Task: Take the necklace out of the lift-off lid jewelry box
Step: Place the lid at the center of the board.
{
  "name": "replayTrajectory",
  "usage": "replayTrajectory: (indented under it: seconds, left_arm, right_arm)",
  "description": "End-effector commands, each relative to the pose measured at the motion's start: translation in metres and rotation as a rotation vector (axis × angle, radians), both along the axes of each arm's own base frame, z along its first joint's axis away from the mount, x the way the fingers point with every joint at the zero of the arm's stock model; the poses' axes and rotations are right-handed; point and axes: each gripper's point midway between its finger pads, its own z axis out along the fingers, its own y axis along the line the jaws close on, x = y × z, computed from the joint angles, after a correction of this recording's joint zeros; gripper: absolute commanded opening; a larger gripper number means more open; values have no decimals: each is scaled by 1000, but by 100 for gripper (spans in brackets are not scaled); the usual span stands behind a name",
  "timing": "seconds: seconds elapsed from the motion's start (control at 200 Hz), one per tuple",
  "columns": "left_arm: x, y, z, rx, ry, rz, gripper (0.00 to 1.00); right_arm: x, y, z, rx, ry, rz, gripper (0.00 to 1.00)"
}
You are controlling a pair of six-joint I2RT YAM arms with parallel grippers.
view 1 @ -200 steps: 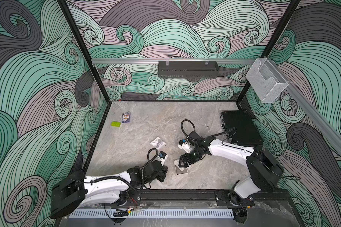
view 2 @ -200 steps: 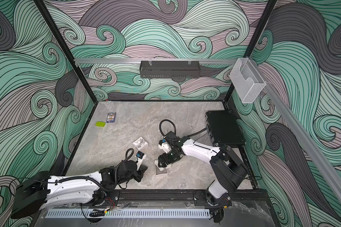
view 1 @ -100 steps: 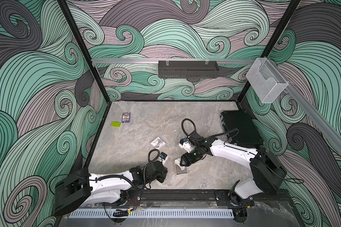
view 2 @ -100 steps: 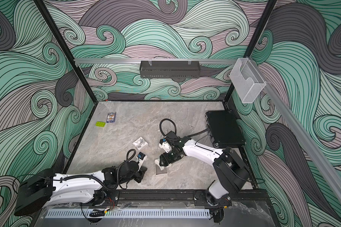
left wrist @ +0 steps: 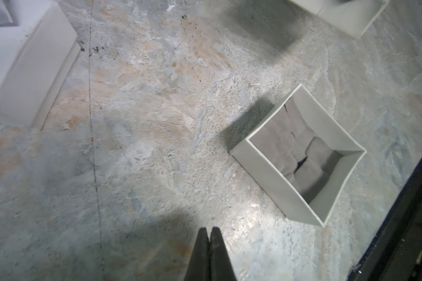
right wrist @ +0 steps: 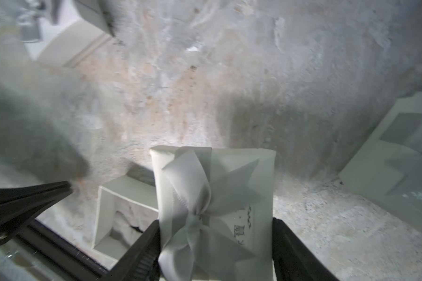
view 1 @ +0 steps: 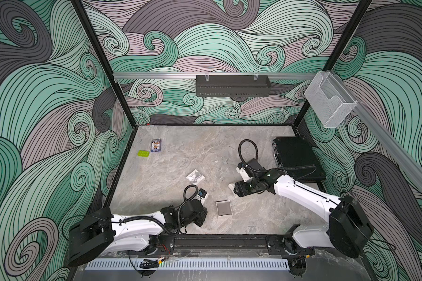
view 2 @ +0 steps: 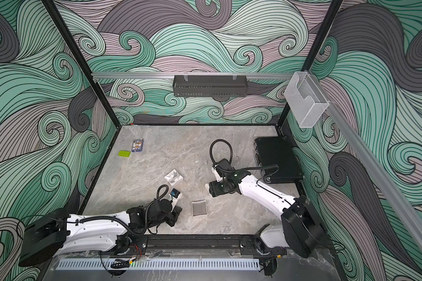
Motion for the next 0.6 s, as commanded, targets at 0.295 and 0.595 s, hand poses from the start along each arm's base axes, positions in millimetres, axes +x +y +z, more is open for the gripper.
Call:
replayTrajectory:
  seconds: [0.295, 0.595]
  left_arm:
    - [3, -9, 12, -25, -25, -9, 0]
    - [3, -12, 10, -25, -16, -13, 0]
  right_arm:
    - [3, -15, -13, -94, 9, -46, 79]
    - [-4, -16, -26, -111, 58, -30, 68]
